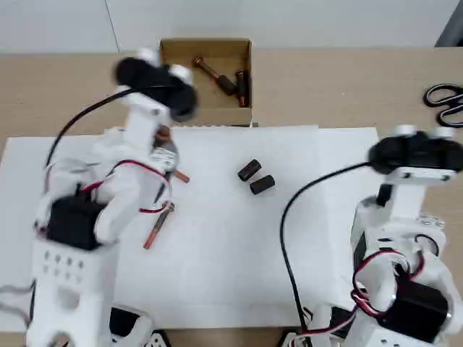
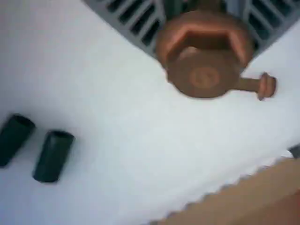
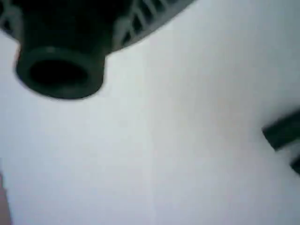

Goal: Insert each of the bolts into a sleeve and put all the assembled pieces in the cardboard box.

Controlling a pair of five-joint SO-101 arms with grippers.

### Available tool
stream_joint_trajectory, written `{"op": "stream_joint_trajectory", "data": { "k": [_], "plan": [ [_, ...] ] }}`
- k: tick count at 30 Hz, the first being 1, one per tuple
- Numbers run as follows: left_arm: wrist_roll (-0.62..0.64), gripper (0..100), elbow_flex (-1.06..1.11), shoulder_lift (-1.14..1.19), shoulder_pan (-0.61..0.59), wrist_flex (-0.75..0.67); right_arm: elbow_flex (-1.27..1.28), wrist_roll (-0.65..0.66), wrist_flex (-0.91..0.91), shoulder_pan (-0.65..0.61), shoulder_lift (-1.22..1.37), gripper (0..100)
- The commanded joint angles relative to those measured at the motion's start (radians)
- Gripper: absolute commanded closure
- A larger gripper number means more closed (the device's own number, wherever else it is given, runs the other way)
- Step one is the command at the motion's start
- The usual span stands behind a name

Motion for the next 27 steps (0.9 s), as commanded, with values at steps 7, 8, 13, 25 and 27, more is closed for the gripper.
{"op": "stream_joint_trajectory", "data": {
  "k": [7, 8, 13, 25, 27],
  "plan": [
    [0.264, 100, 0.475, -0.423, -0.101, -0.301, 0.153, -0.267, -0.166, -0.277, -0.008, 99.5],
    [0.281, 100, 0.535, -0.476, -0.101, -0.318, 0.180, -0.267, -0.191, -0.306, -0.012, 99.5],
    [0.388, 100, 0.834, -0.770, -0.098, -0.414, 0.350, -0.262, -0.338, -0.447, -0.120, 99.5],
    [0.609, 100, 1.139, -1.068, -0.137, -0.471, 0.838, -0.126, -0.561, -0.757, -0.613, 99.5],
    [0.637, 100, 1.162, -1.069, -0.138, -0.494, 0.914, -0.078, -0.582, -0.797, -0.688, 99.5]
  ]
}}
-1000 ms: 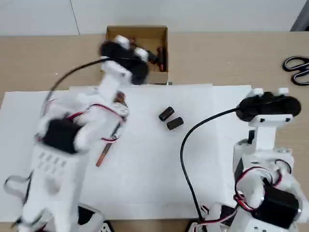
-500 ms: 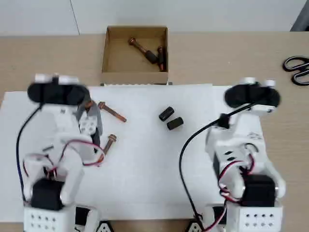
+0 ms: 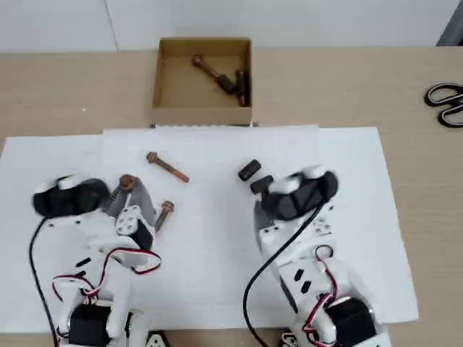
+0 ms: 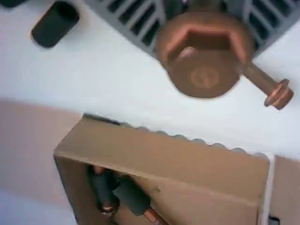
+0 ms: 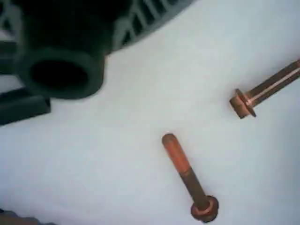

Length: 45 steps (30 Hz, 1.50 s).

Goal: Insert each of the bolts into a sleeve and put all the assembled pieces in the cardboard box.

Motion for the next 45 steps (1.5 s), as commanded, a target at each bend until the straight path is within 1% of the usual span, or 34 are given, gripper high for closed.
{"op": "stream_joint_trajectory", "data": {
  "k": [1, 6, 9, 14, 17, 19, 26, 29, 34, 38, 45],
  "plan": [
    [0.061, 100, 0.016, -0.008, -0.006, -0.060, 0.097, 0.081, -0.061, -0.071, -0.114, 99.5],
    [0.160, 100, 0.062, -0.008, 0.003, -0.137, 0.155, 0.098, -0.166, -0.154, -0.082, 99.5],
    [0.201, 100, 0.087, -0.008, 0.018, -0.201, 0.192, 0.161, -0.185, -0.222, -0.082, 99.5],
    [0.272, 100, 0.081, -0.008, 0.140, -0.249, 0.239, 0.218, -0.191, -0.295, -0.082, 99.5],
    [0.278, 100, 0.081, -0.008, 0.219, -0.275, 0.245, 0.245, -0.191, -0.305, -0.082, 99.5],
    [0.278, 100, 0.079, -0.008, 0.247, -0.281, 0.247, 0.273, -0.191, -0.305, -0.082, 99.5],
    [0.278, 100, 0.024, -0.008, 0.255, -0.275, 0.270, 0.293, -0.183, -0.294, -0.082, 99.5],
    [0.278, 100, 0.001, -0.006, 0.255, -0.273, 0.298, 0.292, -0.191, -0.262, -0.082, 99.5],
    [0.278, 100, -0.053, -0.006, 0.310, -0.170, 0.313, 0.292, -0.193, -0.234, -0.082, 99.5],
    [0.276, 100, -0.074, -0.006, 0.334, -0.100, 0.313, 0.293, -0.243, -0.234, -0.082, 99.5],
    [0.278, 100, -0.071, -0.006, 0.336, -0.095, 0.305, 0.293, -0.260, -0.239, -0.082, 99.5]
  ]
}}
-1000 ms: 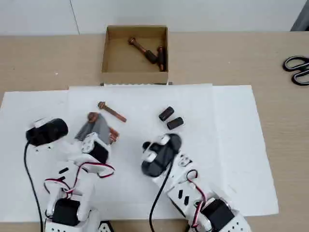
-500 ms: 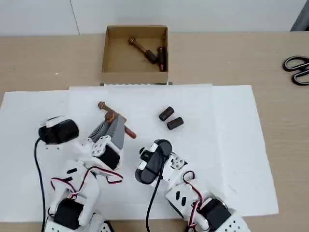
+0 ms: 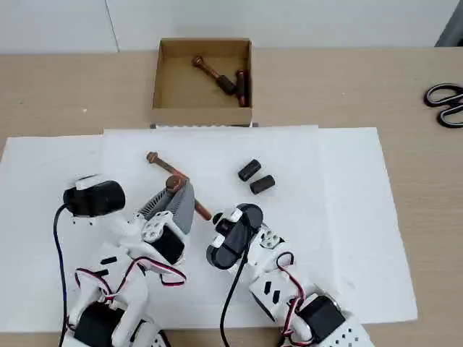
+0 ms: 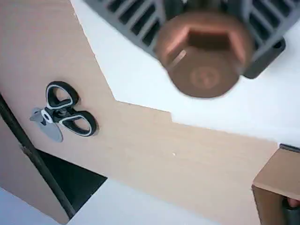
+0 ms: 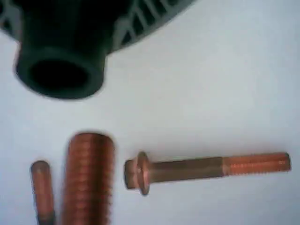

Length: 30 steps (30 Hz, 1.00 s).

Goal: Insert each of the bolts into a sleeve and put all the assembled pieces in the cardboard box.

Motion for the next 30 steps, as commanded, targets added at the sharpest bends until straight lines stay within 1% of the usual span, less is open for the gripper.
{"op": "stream_joint_trajectory", "data": {
  "k": [1, 6, 11, 17, 24, 30],
  "plan": [
    [0.003, 100, -0.048, -0.008, 0.008, -0.002, -0.018, 0.011, -0.025, 0.007, -0.005, 99.5],
    [0.003, 100, -0.047, -0.008, 0.008, 0.000, -0.018, 0.012, -0.025, 0.004, -0.005, 99.5],
    [0.003, 100, -0.030, -0.008, 0.009, 0.002, -0.038, 0.012, -0.025, -0.044, -0.005, 99.5],
    [0.003, 100, -0.027, -0.008, 0.031, 0.003, -0.038, 0.012, -0.025, -0.042, -0.005, 99.5],
    [0.003, 100, -0.024, -0.008, 0.031, 0.038, -0.051, 0.012, -0.068, -0.044, -0.005, 99.5],
    [0.005, 100, 0.008, -0.009, 0.031, 0.037, -0.075, 0.014, -0.067, -0.047, -0.005, 99.5]
  ]
}}
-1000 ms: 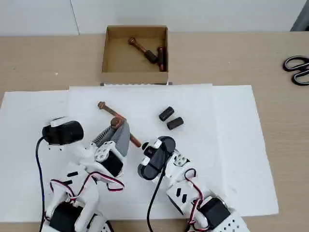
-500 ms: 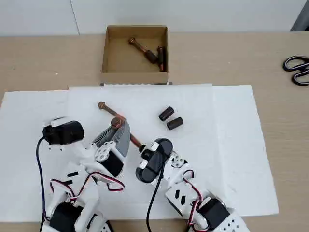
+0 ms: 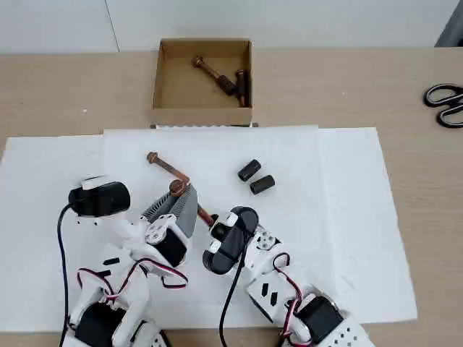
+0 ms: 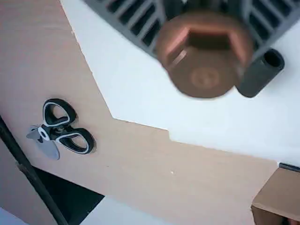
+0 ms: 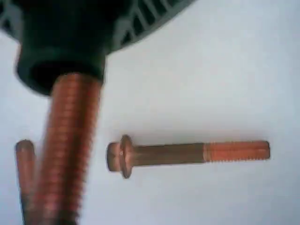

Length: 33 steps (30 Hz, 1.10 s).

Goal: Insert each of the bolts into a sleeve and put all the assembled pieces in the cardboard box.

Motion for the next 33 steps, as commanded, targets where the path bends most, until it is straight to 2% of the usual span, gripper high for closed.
{"op": "stream_joint_trajectory", "data": {
  "k": [1, 7, 16, 22, 26, 30, 33],
  "plan": [
    [0.005, 100, -0.004, 0.000, 0.005, -0.009, -0.083, 0.009, -0.030, -0.008, -0.007, 99.5],
    [0.005, 100, 0.002, 0.000, 0.005, -0.058, -0.089, 0.009, -0.030, -0.008, -0.007, 99.5],
    [0.005, 100, 0.041, 0.000, 0.011, -0.052, -0.089, 0.009, -0.031, -0.050, -0.007, 99.5],
    [-0.008, 100, 0.038, 0.000, 0.124, 0.130, -0.091, 0.015, -0.036, -0.048, -0.007, 99.5],
    [-0.097, 100, 0.038, 0.000, 0.158, 0.238, -0.091, 0.066, -0.039, -0.047, -0.007, 99.5],
    [-0.107, 100, 0.038, 0.000, 0.190, 0.258, -0.092, 0.068, -0.041, -0.047, -0.007, 99.5],
    [-0.107, 100, 0.041, 0.000, 0.187, 0.218, -0.104, 0.069, -0.065, -0.047, -0.007, 99.5]
  ]
}}
